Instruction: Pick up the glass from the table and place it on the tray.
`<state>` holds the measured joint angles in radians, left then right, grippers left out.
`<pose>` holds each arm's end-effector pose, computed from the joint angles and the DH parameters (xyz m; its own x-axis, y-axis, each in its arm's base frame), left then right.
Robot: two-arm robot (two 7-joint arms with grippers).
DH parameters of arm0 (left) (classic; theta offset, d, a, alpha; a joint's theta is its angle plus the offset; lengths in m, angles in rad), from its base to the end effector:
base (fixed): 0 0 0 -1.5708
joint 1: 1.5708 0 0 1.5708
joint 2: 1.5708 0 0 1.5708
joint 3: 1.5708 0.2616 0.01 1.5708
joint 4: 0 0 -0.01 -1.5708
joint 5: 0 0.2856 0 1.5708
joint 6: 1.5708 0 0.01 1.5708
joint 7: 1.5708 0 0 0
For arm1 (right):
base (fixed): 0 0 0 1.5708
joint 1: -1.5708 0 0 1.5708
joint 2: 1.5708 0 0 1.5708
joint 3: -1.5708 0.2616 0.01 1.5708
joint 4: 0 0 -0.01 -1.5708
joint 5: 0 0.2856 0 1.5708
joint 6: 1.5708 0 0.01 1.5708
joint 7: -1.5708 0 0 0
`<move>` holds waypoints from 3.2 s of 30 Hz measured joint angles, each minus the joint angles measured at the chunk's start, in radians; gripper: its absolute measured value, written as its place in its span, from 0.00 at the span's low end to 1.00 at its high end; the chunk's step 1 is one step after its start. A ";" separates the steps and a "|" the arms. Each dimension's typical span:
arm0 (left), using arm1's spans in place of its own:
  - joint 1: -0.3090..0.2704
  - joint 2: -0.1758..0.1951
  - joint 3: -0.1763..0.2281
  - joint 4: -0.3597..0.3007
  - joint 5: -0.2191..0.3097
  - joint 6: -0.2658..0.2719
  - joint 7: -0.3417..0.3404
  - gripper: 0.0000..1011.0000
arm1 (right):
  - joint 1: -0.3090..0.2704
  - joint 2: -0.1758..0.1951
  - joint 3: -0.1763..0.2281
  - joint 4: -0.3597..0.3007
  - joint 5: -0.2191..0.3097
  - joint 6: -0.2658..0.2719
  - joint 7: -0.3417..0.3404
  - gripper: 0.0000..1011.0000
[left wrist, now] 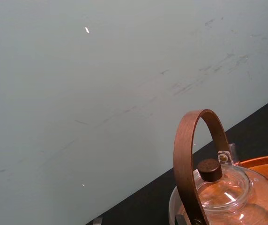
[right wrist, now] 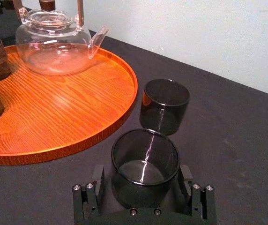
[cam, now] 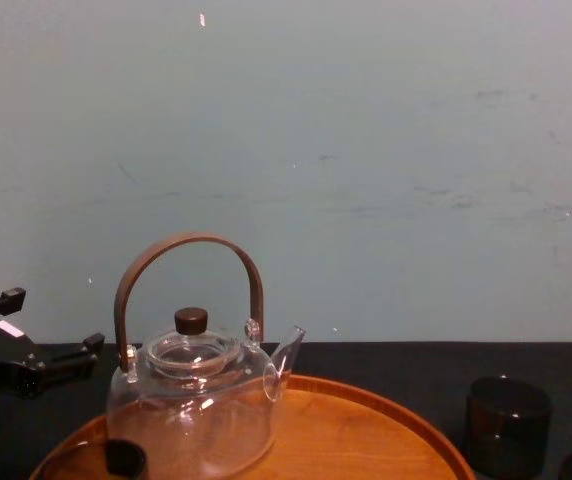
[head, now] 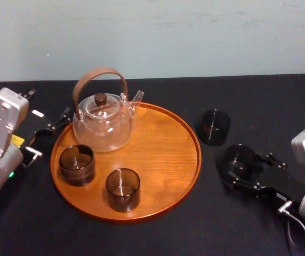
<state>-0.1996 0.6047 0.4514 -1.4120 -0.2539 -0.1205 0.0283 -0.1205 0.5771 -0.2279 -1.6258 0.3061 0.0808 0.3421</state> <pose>0.3315 0.0727 -0.2749 0.2922 0.8803 0.3738 -0.9553 0.2873 0.0702 0.2652 -0.0816 -0.2864 0.5614 -0.8189 0.1195 0.8006 0.5008 -0.3290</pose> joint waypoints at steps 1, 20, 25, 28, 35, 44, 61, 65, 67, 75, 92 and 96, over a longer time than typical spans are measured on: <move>0.000 0.000 0.000 0.000 0.000 0.000 0.000 0.99 | 0.008 -0.001 0.000 -0.003 -0.001 0.017 0.008 0.99; 0.000 0.000 0.000 0.000 0.000 0.000 0.000 0.99 | 0.074 -0.025 -0.008 0.034 0.006 0.103 0.045 0.99; 0.000 0.000 0.000 0.000 0.000 0.000 0.000 0.99 | 0.081 -0.028 -0.013 0.043 0.007 0.106 0.047 0.99; 0.000 0.000 0.000 0.000 0.000 0.000 0.000 0.99 | 0.086 -0.030 -0.016 0.049 0.007 0.107 0.049 0.99; 0.000 0.000 0.000 0.000 0.000 0.000 0.000 0.99 | 0.099 -0.036 -0.029 0.057 0.006 0.111 0.052 0.99; 0.000 0.000 0.000 0.000 0.000 0.000 0.000 0.99 | 0.116 -0.043 -0.043 0.063 -0.005 0.118 0.051 0.99; 0.000 0.000 0.000 0.000 0.000 0.000 0.000 0.99 | 0.124 -0.047 -0.051 0.063 -0.017 0.122 0.046 0.99; 0.000 0.000 0.000 0.000 0.000 0.000 0.000 0.99 | 0.124 -0.047 -0.050 0.062 -0.016 0.122 0.046 0.91; 0.000 0.000 0.000 0.000 0.000 0.000 0.000 0.99 | 0.124 -0.047 -0.050 0.062 -0.015 0.122 0.046 0.90; 0.000 0.000 0.000 0.000 0.000 0.000 0.000 0.99 | 0.123 -0.046 -0.049 0.062 -0.014 0.122 0.046 0.90; 0.000 0.000 0.000 0.000 0.000 0.000 0.000 0.99 | 0.102 -0.026 -0.049 -0.009 0.009 0.115 0.065 0.90; 0.000 0.000 0.000 0.000 0.000 0.000 0.000 0.99 | 0.099 -0.023 -0.064 -0.044 0.000 0.114 0.064 0.90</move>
<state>-0.1995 0.6047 0.4514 -1.4120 -0.2539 -0.1205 0.0283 -0.0220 0.5542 -0.2923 -1.6699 0.3060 0.1947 0.4061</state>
